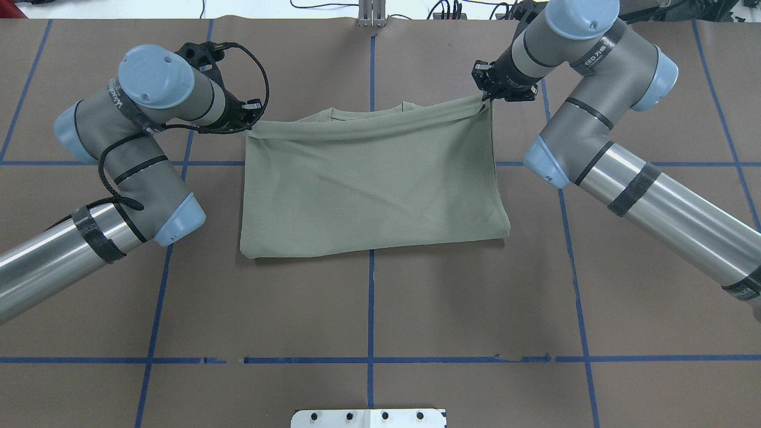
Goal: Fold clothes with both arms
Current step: 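Lower the hem onto the collar edge and open both grippers, then move the right gripper down to the folded shirt's side edge nearest it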
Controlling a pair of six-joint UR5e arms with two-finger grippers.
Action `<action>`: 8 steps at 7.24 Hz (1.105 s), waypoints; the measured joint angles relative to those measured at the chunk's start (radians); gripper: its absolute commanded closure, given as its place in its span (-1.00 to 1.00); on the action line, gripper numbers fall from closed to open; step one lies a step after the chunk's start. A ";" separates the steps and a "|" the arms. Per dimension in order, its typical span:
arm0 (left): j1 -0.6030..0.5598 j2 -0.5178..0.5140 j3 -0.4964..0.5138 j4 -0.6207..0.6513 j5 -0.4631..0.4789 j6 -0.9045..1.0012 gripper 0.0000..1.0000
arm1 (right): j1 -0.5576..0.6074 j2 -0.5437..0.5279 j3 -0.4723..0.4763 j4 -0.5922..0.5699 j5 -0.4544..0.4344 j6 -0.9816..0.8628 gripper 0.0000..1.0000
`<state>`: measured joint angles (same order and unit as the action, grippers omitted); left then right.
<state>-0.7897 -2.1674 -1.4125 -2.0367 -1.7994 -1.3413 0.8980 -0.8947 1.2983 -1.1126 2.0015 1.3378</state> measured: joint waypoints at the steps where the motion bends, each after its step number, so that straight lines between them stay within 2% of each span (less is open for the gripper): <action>1: -0.003 -0.002 0.003 0.001 0.000 -0.002 1.00 | -0.001 0.000 -0.006 0.000 -0.001 0.000 1.00; 3: -0.007 -0.003 0.006 0.000 0.000 -0.002 1.00 | -0.001 0.005 -0.016 0.000 -0.003 0.000 1.00; 4: -0.007 -0.003 0.008 0.000 0.000 -0.002 0.32 | -0.001 0.007 -0.019 0.001 -0.004 0.000 0.69; 5: -0.008 -0.004 0.008 -0.001 0.000 -0.003 0.03 | -0.002 0.009 -0.021 0.001 -0.004 0.000 0.44; 6: -0.007 -0.006 0.009 -0.001 0.000 -0.004 -0.25 | -0.002 0.011 -0.021 0.001 -0.004 0.000 0.10; 7: -0.007 -0.009 0.009 -0.002 0.000 -0.005 -0.69 | -0.005 0.014 -0.020 0.002 -0.004 0.000 -0.99; 8: -0.007 -0.010 0.009 -0.002 0.004 -0.005 -0.97 | -0.008 0.017 -0.020 0.002 -0.009 0.000 -1.00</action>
<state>-0.7962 -2.1774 -1.4031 -2.0383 -1.7956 -1.3462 0.8900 -0.8776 1.2785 -1.1104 1.9925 1.3380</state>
